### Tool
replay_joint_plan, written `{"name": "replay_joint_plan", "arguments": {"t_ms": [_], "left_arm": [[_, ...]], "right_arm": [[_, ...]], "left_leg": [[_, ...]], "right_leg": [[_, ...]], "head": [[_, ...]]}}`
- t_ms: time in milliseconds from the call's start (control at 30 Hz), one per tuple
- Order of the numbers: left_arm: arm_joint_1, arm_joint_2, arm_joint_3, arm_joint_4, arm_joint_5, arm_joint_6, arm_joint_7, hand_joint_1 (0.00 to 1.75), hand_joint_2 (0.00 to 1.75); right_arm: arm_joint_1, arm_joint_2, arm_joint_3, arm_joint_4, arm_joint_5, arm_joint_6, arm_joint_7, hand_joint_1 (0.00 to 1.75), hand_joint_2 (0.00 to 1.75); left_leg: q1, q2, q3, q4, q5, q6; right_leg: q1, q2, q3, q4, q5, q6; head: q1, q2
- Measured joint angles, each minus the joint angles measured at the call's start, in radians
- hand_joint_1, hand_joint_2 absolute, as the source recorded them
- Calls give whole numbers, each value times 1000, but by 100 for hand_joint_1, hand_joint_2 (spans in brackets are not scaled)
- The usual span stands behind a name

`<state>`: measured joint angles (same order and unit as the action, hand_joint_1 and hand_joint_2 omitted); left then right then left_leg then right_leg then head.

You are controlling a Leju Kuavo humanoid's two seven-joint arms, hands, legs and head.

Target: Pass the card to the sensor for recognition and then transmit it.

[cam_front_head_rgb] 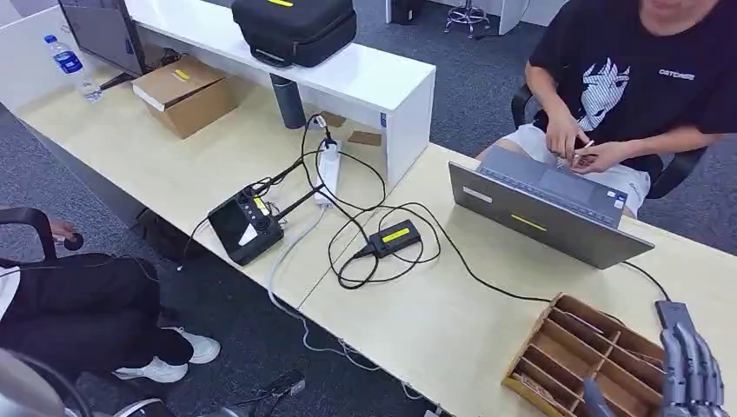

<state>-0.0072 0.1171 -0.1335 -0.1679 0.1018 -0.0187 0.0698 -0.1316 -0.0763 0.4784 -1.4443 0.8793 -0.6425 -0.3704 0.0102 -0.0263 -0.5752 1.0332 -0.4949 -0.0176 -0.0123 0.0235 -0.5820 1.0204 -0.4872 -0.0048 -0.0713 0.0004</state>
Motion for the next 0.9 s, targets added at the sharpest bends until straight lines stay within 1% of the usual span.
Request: {"name": "replay_joint_plan", "arguments": {"t_ms": [67, 167, 267, 400, 533, 800, 900], "left_arm": [[0, 0, 0, 0, 0, 0, 0, 0, 175], [0, 0, 0, 0, -1, 0, -2, 0, 175], [0, 0, 0, 0, -2, 1, -3, 0, 175], [0, 0, 1, 0, -5, 1, -6, 0, 175], [0, 0, 1, 0, -10, 1, -8, 0, 175], [0, 0, 1, 0, -15, 1, -9, 0, 175], [-1, 0, 1, 0, -18, 1, -9, 0, 175]], "right_arm": [[19, -3, 1, 3, 29, -30, 8, 0, 175], [39, -5, 2, 10, 46, -43, 21, 0, 175], [54, -8, 2, 18, 54, -44, 25, 0, 175], [68, -11, 2, 41, 115, -48, 24, 0, 175], [77, -11, 0, 74, 136, -48, 22, 0, 175], [86, -11, -37, 134, 173, -48, 24, 0, 175], [87, -11, -57, 152, 206, -48, 28, 0, 175]], "left_leg": [[0, 0, 0, 0, 0, 0], [0, 0, 0, 0, 0, 0], [0, 0, 0, 0, 0, 0], [0, 0, 0, 0, 0, 0], [0, 0, 0, 0, 0, 0], [0, 0, 0, 0, 0, 0], [0, 0, 0, 0, 0, 0]], "right_leg": [[0, 0, 0, 0, 0, 0], [0, 0, 0, 0, 0, 0], [0, 0, 0, 0, 0, 0], [0, 0, 0, 0, 0, 0], [0, 0, 0, 0, 0, 0], [0, 0, 0, 0, 0, 0], [0, 0, 0, 0, 0, 0]], "head": [[0, 0], [0, 0], [0, 0], [0, 0], [0, 0], [0, 0], [0, 0]]}}
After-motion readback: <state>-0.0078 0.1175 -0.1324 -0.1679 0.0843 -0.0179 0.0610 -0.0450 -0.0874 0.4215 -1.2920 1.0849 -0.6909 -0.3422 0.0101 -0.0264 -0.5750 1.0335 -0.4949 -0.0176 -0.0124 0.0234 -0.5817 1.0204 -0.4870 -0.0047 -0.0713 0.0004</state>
